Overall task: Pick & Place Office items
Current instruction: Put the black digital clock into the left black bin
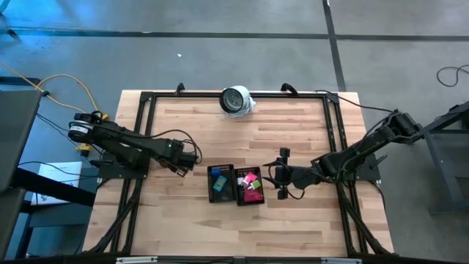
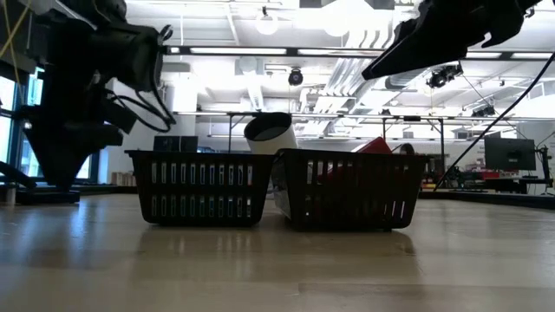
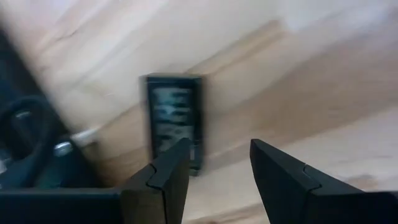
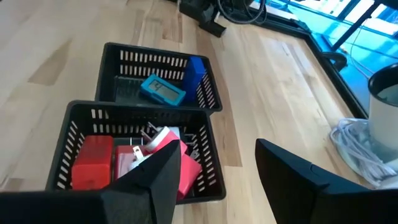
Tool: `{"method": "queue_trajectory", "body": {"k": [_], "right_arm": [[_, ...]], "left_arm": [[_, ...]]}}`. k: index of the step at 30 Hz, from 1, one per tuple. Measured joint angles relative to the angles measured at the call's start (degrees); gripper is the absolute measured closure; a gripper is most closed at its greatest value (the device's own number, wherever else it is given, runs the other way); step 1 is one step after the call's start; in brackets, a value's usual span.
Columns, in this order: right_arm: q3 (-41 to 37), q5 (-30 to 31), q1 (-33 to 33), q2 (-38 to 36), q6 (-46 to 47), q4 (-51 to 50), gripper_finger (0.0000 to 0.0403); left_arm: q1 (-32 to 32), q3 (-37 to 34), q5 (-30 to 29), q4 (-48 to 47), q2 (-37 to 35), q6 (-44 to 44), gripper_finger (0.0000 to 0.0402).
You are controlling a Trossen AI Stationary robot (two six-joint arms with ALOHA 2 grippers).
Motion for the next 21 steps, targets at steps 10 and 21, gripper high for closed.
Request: {"method": "queue_trajectory", "body": {"k": [10, 21], "right_arm": [[0.0, -2.0, 0.0, 0.0, 1.9, -1.3, 0.0209], [0.0, -2.6, 0.0, 0.0, 2.2, -1.7, 0.0209]], "left_arm": [[1.7, -0.1, 0.6, 1.8, 0.0, 1.6, 0.0243], [4.2, -0.2, 1.2, 1.4, 1.0, 2.5, 0.0243]]}}
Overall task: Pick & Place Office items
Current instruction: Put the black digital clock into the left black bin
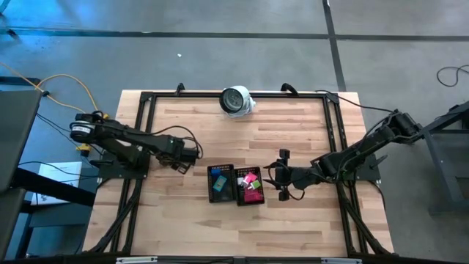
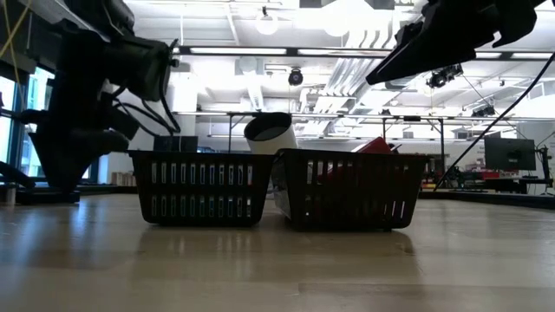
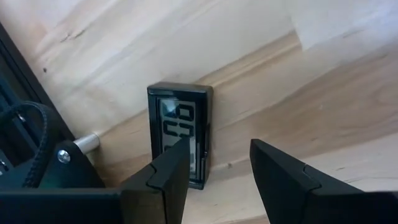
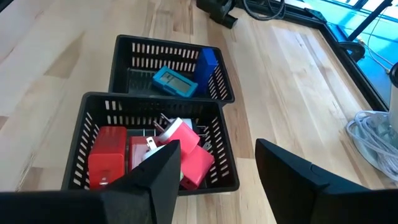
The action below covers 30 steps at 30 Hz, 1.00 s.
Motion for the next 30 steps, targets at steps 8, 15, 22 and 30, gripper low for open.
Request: {"method": "queue_trajectory", "body": {"k": [8, 15, 22, 30], "right_arm": [[0.0, 0.0, 0.0, 0.0, 0.0, -0.3, 0.0209], [0.0, -0.2, 0.0, 0.0, 0.0, -0.3, 0.0209], [0.0, -0.2, 0.0, 0.0, 0.0, -0.2, 0.0209], [0.0, -0.2, 0.0, 0.0, 1.0, -0.3, 0.0209]], "left_arm": [[0.7, 0.2, 2.2, 0.1, 6.3, 2.8, 0.0243], [0.6, 0.3, 2.5, 3.5, 5.8, 6.7, 0.0243], [0.6, 0.7, 1.9, 10.1, 1.4, 10.3, 0.0243], [0.9, 0.7, 0.9, 11.1, -1.9, 11.7, 0.0243]]}}
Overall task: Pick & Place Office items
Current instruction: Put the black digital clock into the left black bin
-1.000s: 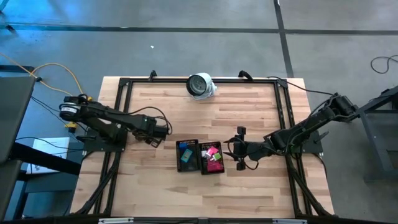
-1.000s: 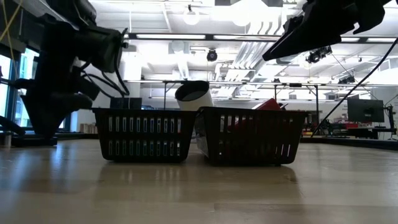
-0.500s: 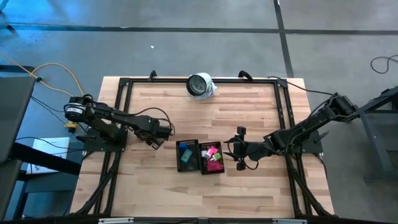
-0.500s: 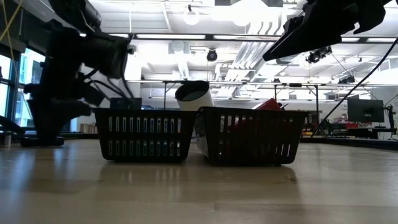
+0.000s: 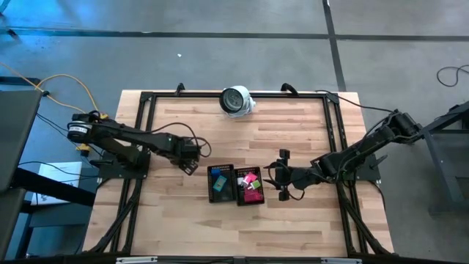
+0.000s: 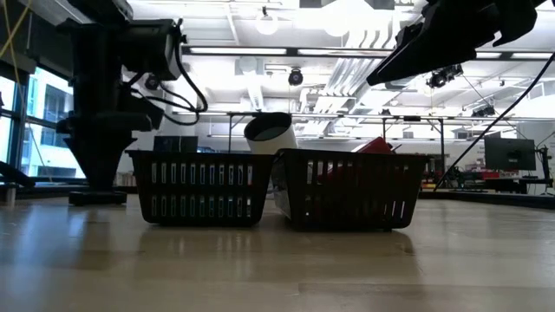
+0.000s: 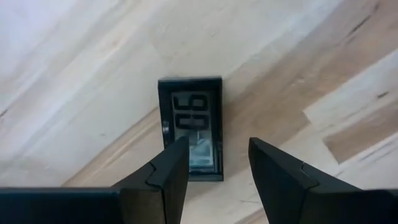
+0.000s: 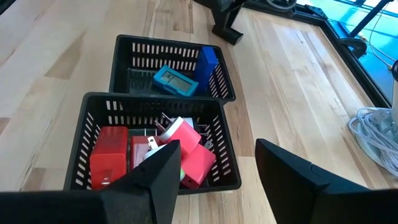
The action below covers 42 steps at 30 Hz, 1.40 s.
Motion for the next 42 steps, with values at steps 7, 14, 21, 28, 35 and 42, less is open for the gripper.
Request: {"method": "queue_trajectory", "body": {"k": [7, 14, 21, 28, 35, 42], "right_arm": [[0.0, 0.0, 0.0, 0.0, 0.0, 0.0, 0.0209], [0.0, 0.0, 0.0, 0.0, 0.0, 0.1, 0.0209], [0.0, 0.0, 0.0, 0.0, 0.0, 0.1, 0.0209], [0.0, 0.0, 0.0, 0.0, 0.0, -0.5, 0.0209], [0.0, 0.0, 0.0, 0.0, 0.0, -0.6, 0.0209], [-2.2, 0.0, 0.0, 0.0, -0.1, 1.8, 0.0209]], "left_arm": [[0.2, 0.0, -2.4, -1.8, -0.1, 0.0, 0.0243], [0.2, 0.0, -3.0, -2.4, -0.1, 1.2, 0.0243], [0.2, 0.1, -3.4, -2.3, -0.1, 3.6, 0.0235], [0.2, 0.1, -2.8, -2.1, -0.1, 2.8, 0.0214], [0.2, 0.1, 0.5, -1.9, -0.1, 2.4, 0.0191], [1.8, 0.1, 0.3, -1.9, -0.1, 1.2, 0.0163]]}}
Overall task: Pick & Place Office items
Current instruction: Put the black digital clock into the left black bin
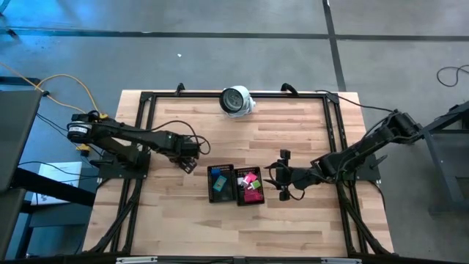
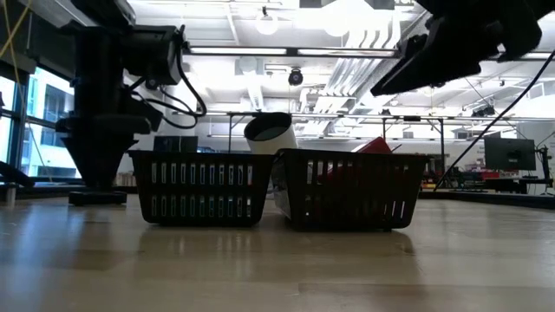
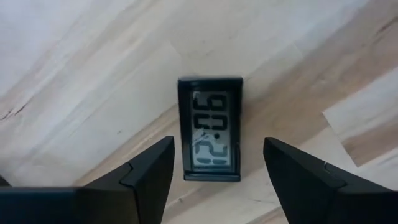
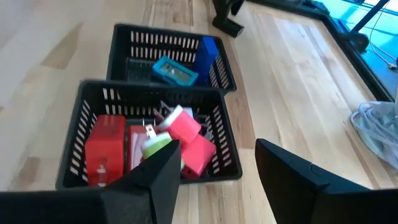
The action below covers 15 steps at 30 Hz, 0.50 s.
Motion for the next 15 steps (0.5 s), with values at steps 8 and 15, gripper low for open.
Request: {"method": "queue_trajectory", "body": {"k": [8, 15], "right_arm": [[-1.8, 0.3, 0.0, 0.0, -2.7, 5.2, 0.0209], [-1.8, 0.3, 0.0, 0.0, -2.7, 5.1, 0.0209]], "left_arm": [[3.9, 0.0, 0.0, 0.4, 0.0, 0.3, 0.0157], [5.6, 0.1, 3.0, 3.2, 0.9, 2.1, 0.0157]]}}
